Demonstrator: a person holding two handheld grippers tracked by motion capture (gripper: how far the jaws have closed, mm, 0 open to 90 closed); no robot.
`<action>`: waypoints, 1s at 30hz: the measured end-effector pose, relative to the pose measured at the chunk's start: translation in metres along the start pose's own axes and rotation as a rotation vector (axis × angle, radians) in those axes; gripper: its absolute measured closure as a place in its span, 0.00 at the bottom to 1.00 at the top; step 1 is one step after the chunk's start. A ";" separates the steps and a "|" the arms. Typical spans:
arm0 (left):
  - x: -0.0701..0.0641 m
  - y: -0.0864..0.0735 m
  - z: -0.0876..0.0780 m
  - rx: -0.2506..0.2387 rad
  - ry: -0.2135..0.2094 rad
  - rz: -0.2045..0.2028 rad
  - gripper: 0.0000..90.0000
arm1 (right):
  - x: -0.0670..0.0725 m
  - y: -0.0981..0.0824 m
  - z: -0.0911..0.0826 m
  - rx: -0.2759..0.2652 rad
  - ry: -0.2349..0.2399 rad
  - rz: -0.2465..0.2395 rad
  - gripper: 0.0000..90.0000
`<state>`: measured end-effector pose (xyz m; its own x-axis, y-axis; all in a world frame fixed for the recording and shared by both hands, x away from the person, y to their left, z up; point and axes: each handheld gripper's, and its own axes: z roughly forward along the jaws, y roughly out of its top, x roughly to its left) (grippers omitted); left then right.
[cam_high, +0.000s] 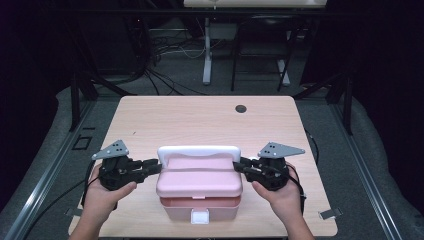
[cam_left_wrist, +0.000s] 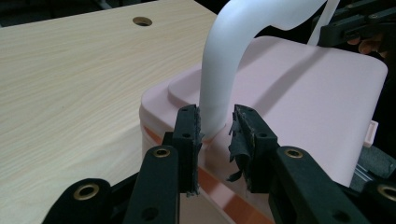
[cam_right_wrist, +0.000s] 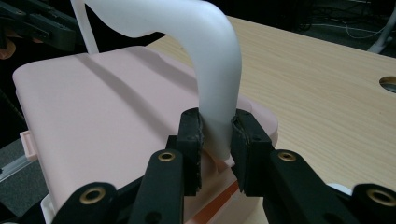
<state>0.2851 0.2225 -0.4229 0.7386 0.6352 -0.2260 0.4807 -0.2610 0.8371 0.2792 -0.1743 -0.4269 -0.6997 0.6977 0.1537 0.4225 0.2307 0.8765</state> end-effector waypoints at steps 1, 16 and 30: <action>0.000 -0.001 -0.002 0.001 0.004 -0.001 0.79 | -0.001 0.000 0.000 0.001 0.001 -0.001 0.83; -0.009 -0.034 -0.018 0.057 -0.002 0.024 0.79 | -0.002 0.004 -0.003 -0.021 0.007 0.013 0.83; -0.022 -0.037 -0.011 0.072 -0.035 0.060 0.79 | -0.002 0.003 -0.002 -0.023 0.007 0.018 0.83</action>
<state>0.2458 0.2257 -0.4433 0.7825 0.5915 -0.1948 0.4670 -0.3505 0.8118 0.2809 -0.1763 -0.4236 -0.6960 0.6970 0.1725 0.4218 0.2026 0.8838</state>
